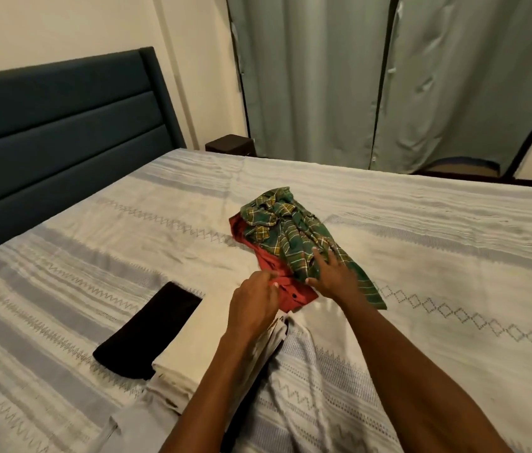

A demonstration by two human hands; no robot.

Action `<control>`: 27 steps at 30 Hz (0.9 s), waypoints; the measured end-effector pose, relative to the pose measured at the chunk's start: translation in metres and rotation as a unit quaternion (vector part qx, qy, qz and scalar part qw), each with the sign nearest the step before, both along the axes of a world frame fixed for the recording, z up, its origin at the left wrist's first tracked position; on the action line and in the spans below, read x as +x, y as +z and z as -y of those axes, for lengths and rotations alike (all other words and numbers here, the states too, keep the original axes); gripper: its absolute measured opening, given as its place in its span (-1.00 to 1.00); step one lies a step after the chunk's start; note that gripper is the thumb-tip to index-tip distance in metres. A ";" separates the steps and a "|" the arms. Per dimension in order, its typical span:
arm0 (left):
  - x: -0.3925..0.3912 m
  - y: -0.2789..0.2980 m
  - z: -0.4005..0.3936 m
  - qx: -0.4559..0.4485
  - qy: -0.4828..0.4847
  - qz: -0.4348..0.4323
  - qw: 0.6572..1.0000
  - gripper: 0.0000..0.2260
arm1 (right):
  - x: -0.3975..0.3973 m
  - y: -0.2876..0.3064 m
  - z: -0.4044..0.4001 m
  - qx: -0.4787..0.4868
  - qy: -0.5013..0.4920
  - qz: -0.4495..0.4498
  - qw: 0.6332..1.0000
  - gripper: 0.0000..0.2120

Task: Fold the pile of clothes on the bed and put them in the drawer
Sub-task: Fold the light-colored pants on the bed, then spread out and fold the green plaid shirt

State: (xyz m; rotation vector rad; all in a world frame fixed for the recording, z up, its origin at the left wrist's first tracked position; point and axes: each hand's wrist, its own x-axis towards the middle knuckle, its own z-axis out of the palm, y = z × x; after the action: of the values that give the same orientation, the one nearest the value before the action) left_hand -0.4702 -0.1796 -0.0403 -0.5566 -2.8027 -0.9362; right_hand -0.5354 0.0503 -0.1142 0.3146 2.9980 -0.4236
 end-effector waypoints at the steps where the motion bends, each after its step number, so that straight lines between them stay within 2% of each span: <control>1: -0.002 -0.003 -0.002 0.012 0.005 0.001 1.000 -0.79 | -0.011 -0.004 0.000 0.020 -0.001 0.014 1.000 -0.12; 4: -0.007 -0.010 -0.002 0.038 0.022 0.011 0.999 -0.81 | -0.030 -0.010 0.006 0.089 0.003 0.027 0.996 -0.22; 7: -0.004 -0.012 -0.004 0.068 0.029 0.028 0.997 -0.82 | -0.040 -0.011 0.007 0.138 0.011 -0.019 0.990 -0.56; 9: -0.002 -0.014 -0.008 0.089 0.032 0.037 0.995 -0.81 | -0.045 -0.016 0.004 0.070 0.006 -0.046 0.996 -0.63; 11: 0.002 -0.014 -0.014 0.105 0.033 0.056 0.992 -0.80 | -0.042 -0.017 0.000 -0.055 -0.007 -0.050 0.997 -0.51; 13: 0.005 -0.014 -0.021 0.133 0.030 0.069 0.988 -0.81 | -0.038 -0.015 -0.007 -0.166 -0.033 -0.100 0.980 -0.43; 14: 0.008 -0.010 -0.026 0.162 0.027 0.075 0.984 -0.81 | -0.031 -0.006 -0.011 -0.215 -0.058 -0.144 0.964 -0.46; 17: 0.013 -0.009 -0.039 0.239 0.020 0.111 0.964 -0.82 | -0.004 0.027 -0.013 -0.349 -0.106 -0.252 0.896 -0.64; 20: 0.019 -0.011 -0.051 0.275 0.012 0.161 0.948 -0.83 | 0.039 0.063 -0.012 -0.419 -0.129 -0.313 0.842 -0.66; 21: 0.025 -0.011 -0.057 0.293 0.010 0.186 0.938 -0.84 | 0.057 0.073 -0.013 -0.454 -0.151 -0.335 0.812 -0.66; 23: 0.036 -0.012 -0.066 0.349 0.025 0.252 0.902 -0.86 | 0.093 0.085 -0.016 -0.544 -0.202 -0.369 0.726 -0.63; 25: 0.052 -0.012 -0.075 0.414 0.038 0.347 0.841 -0.83 | 0.140 0.090 -0.019 -0.658 -0.222 -0.336 0.637 -0.61; 27: 0.072 -0.017 -0.085 0.450 0.030 0.427 0.784 -0.72 | 0.194 0.081 -0.026 -0.774 -0.204 -0.195 0.566 -0.68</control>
State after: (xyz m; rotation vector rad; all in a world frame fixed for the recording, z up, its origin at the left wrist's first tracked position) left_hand -0.3981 -0.0946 -0.0571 0.1746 -2.3520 -2.7879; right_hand -0.3415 0.0760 -0.0334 0.6581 1.4839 -2.9495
